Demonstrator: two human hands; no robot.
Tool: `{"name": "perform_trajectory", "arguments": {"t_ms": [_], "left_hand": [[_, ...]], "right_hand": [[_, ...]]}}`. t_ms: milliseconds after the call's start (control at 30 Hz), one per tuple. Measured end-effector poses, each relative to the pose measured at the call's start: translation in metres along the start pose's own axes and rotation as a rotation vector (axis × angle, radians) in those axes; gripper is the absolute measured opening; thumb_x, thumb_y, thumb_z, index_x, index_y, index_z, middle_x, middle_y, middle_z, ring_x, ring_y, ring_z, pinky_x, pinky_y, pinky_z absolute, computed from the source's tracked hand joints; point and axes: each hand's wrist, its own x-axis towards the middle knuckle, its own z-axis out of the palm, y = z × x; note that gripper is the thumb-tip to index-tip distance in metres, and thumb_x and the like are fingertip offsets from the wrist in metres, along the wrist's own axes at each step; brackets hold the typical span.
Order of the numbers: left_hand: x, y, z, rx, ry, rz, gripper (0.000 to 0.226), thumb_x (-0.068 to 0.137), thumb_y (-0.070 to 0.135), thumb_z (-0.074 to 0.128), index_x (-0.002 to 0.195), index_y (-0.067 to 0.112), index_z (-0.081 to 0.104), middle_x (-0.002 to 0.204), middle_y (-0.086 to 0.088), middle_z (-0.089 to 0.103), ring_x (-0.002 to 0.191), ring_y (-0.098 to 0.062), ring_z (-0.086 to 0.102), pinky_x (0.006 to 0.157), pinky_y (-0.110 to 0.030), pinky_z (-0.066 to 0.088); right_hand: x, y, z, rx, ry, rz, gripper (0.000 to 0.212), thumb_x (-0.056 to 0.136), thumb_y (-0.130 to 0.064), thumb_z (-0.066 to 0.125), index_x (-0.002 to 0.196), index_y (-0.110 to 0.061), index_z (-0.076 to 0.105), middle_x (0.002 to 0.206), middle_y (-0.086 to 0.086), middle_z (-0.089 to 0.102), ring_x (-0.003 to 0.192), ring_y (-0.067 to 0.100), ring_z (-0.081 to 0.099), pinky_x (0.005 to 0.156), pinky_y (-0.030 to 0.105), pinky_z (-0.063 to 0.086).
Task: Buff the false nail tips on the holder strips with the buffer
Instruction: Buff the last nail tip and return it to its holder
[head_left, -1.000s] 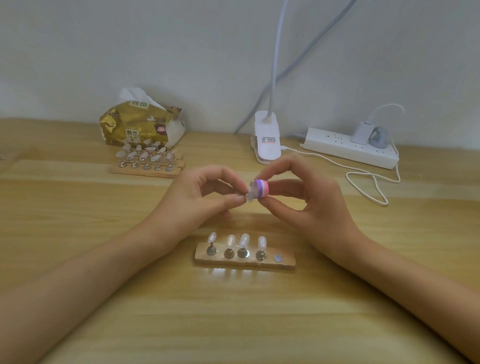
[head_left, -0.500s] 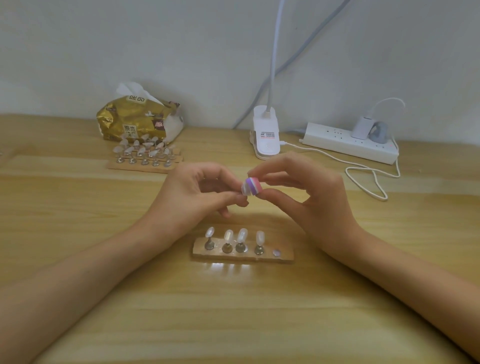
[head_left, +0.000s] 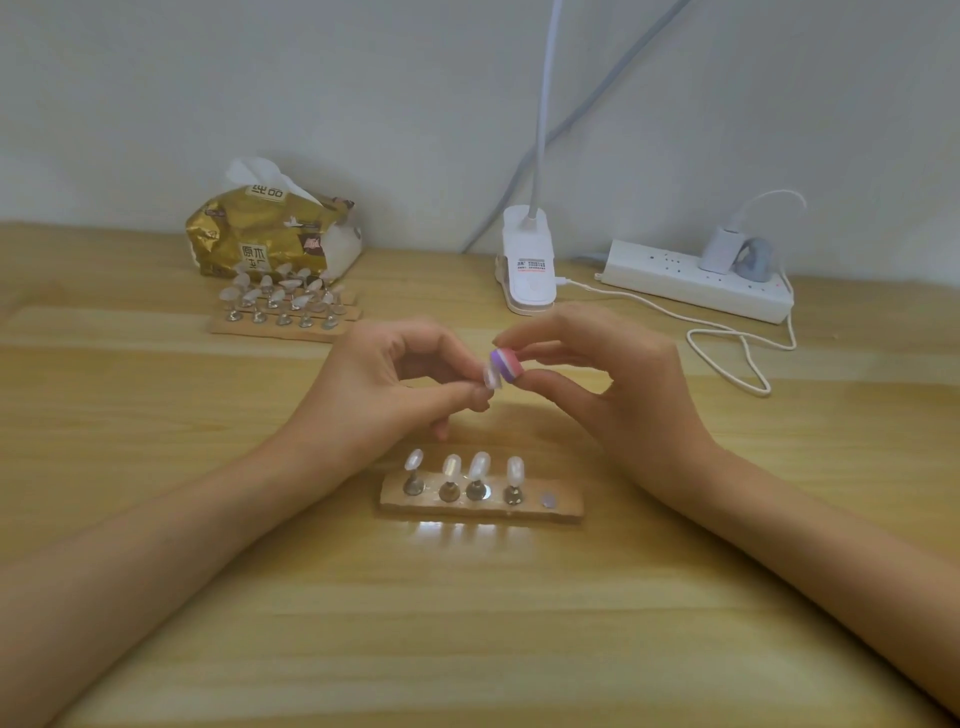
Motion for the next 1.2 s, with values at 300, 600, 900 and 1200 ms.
{"name": "perform_trajectory", "arguments": {"t_ms": [300,600,900,1200], "left_hand": [[-0.0007,0.0016,0.0003,0.017,-0.004,0.002,0.014,0.078,-0.001,0.076,0.076,0.013,0.072,0.074,-0.005,0.072,0.072,-0.015,0.071,0.047,-0.022,0.050],[-0.0002,0.0003,-0.0004,0.018,0.014,-0.018,0.012,0.077,0.006,0.079,0.074,0.015,0.072,0.073,-0.005,0.073,0.064,-0.014,0.068,0.047,-0.022,0.049],[-0.0021,0.0026,0.0004,0.003,0.009,-0.012,0.012,0.077,0.000,0.077,0.076,0.010,0.071,0.072,-0.007,0.074,0.055,-0.006,0.064,0.047,-0.019,0.048],[-0.0016,0.0053,0.0014,-0.021,0.009,-0.006,0.007,0.073,0.012,0.077,0.075,0.010,0.070,0.071,-0.005,0.074,0.054,-0.003,0.063,0.047,-0.018,0.047]], "right_hand": [[-0.0006,0.0034,0.0011,-0.122,0.007,-0.136,0.014,0.091,-0.007,0.073,0.105,-0.009,0.074,0.102,0.004,0.070,0.097,0.013,0.067,0.084,0.033,0.055],[-0.0010,0.0051,0.0004,-0.129,-0.010,-0.143,0.014,0.092,-0.005,0.072,0.105,-0.008,0.073,0.101,0.005,0.069,0.097,0.016,0.066,0.084,0.036,0.054],[-0.0017,0.0069,0.0002,-0.075,-0.014,-0.064,0.014,0.090,-0.005,0.074,0.104,-0.007,0.073,0.100,0.004,0.069,0.096,0.015,0.066,0.084,0.038,0.054],[-0.0023,0.0038,0.0023,-0.024,-0.010,-0.168,0.015,0.089,-0.002,0.075,0.103,-0.006,0.072,0.100,0.007,0.069,0.098,0.018,0.067,0.086,0.036,0.055]]}}
